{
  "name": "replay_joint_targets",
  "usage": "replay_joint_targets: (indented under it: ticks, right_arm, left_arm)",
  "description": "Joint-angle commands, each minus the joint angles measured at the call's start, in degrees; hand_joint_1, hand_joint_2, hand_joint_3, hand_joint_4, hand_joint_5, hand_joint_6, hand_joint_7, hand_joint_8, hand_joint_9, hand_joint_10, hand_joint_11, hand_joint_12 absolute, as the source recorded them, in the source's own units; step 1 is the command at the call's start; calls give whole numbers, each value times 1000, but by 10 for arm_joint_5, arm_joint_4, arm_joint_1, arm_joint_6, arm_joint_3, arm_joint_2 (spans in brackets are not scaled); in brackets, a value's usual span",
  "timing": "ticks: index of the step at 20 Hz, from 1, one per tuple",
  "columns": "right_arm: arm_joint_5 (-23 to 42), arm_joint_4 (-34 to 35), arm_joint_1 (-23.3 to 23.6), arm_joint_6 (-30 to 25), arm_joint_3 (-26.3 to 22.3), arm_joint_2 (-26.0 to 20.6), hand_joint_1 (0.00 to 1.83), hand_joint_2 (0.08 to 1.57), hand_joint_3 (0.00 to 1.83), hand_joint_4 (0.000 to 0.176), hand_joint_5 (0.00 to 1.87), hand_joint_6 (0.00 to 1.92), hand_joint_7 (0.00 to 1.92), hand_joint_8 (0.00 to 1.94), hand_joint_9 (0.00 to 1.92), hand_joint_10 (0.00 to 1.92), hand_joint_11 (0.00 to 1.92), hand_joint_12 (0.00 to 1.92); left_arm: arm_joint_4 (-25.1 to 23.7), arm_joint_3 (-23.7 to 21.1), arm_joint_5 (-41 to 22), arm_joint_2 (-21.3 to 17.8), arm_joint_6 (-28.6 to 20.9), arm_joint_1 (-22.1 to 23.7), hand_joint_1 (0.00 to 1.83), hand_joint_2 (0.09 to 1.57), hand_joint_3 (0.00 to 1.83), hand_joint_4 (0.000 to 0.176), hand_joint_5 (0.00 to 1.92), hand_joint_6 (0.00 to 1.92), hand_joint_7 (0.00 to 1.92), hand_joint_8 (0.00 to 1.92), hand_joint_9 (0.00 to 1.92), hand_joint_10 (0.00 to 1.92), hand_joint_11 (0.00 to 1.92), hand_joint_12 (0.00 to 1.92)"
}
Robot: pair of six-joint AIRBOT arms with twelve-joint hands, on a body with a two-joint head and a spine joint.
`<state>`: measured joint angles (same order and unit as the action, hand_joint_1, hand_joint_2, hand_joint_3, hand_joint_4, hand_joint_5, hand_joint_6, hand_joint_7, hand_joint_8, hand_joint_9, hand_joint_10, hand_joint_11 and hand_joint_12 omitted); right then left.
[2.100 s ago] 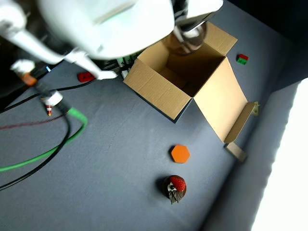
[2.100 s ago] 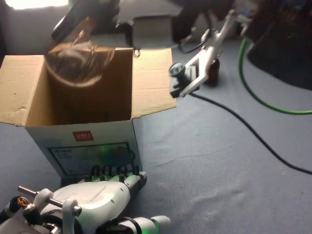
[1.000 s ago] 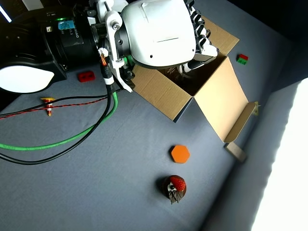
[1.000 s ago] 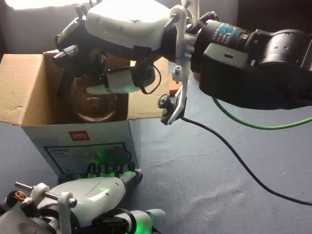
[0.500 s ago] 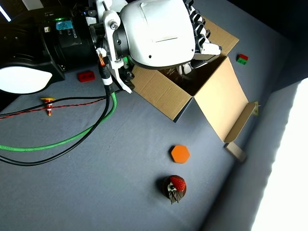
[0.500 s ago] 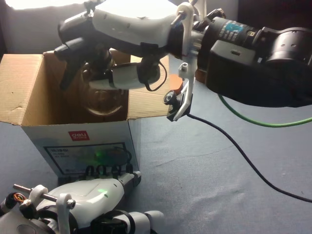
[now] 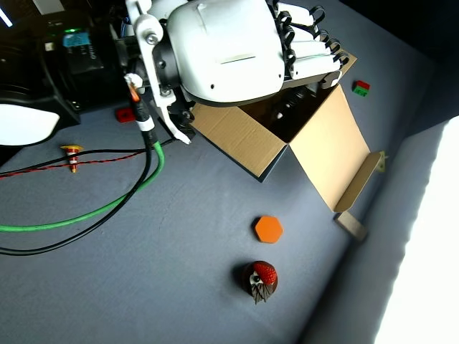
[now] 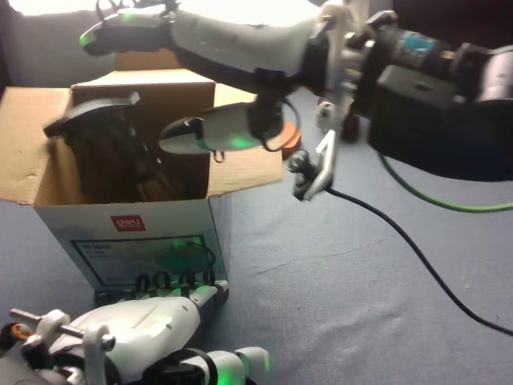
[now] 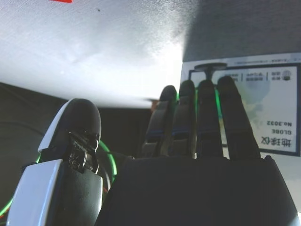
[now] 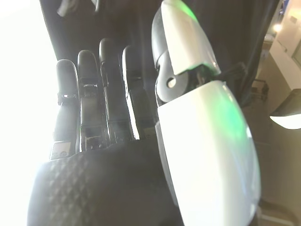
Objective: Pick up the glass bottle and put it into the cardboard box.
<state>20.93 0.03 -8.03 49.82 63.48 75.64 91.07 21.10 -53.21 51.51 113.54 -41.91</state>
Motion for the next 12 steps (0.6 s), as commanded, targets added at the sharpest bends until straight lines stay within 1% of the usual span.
replay_joint_targets:
  ticks: [1,2,3,4,5,6,7,8,9,10,11,12]
  right_arm:
    - [69,27,12,0,-15,-19,1008,1051,0,0,223,212,372,7,120,534,0,852]
    - [70,47,14,2,-31,-36,997,1046,0,0,219,171,341,4,85,482,0,625]
    - [83,59,14,8,-54,-61,997,1046,0,0,219,171,341,4,85,482,0,625]
    - [96,78,14,30,-76,-82,1004,1033,0,0,228,151,338,3,91,457,0,557]
    - [106,142,17,100,-108,-110,1020,1011,0,0,262,156,349,6,110,458,0,599]
    - [109,172,19,124,-122,-125,1020,1011,0,0,262,156,349,6,110,458,0,599]
    - [119,220,18,154,-151,-153,1025,1005,0,0,271,157,352,6,116,458,0,611]
    - [129,250,16,173,-167,-171,1025,1005,0,0,271,157,352,6,116,458,0,611]
    - [138,279,8,184,-193,-199,1025,1004,0,0,272,157,352,6,117,457,0,612]
    - [132,279,1,223,-207,-214,1025,1004,0,0,273,156,352,6,117,457,0,613]
    - [121,288,-2,270,-219,-224,1025,1004,0,0,273,156,352,6,117,457,0,613]
    - [110,340,-10,355,-241,-241,1025,1004,0,0,273,155,352,6,117,456,0,614]
  left_arm:
    - [-22,-7,-29,-5,-4,10,79,1298,0,0,28,6,48,2,5,2,19,17]
    - [-11,-18,-42,-9,-4,15,66,1299,0,0,27,4,54,3,11,3,18,21]
    - [1,-31,-56,-14,-4,23,66,1299,0,0,27,4,54,3,11,3,18,21]
    - [10,-42,-68,-18,-4,32,62,1300,0,0,10,0,51,1,10,2,11,22]
    - [28,-57,-82,-23,5,48,63,1300,0,0,7,0,41,0,2,0,1,18]
    - [39,-63,-90,-25,14,59,63,1300,0,0,7,0,41,0,2,0,1,18]
    - [63,-74,-104,-25,39,87,63,1300,0,0,6,0,38,0,0,0,0,15]
    - [79,-79,-111,-24,54,105,63,1300,0,0,6,0,38,0,0,0,0,15]
    - [106,-86,-128,-23,79,138,63,1300,0,0,6,0,38,0,0,0,0,15]
    - [138,-91,-149,-20,104,176,62,1300,0,0,6,0,38,0,0,0,0,14]
    - [157,-94,-161,-17,115,194,62,1300,0,0,6,0,38,0,0,0,0,14]
    - [185,-96,-179,-14,132,224,62,1300,0,0,6,0,38,0,0,0,0,13]
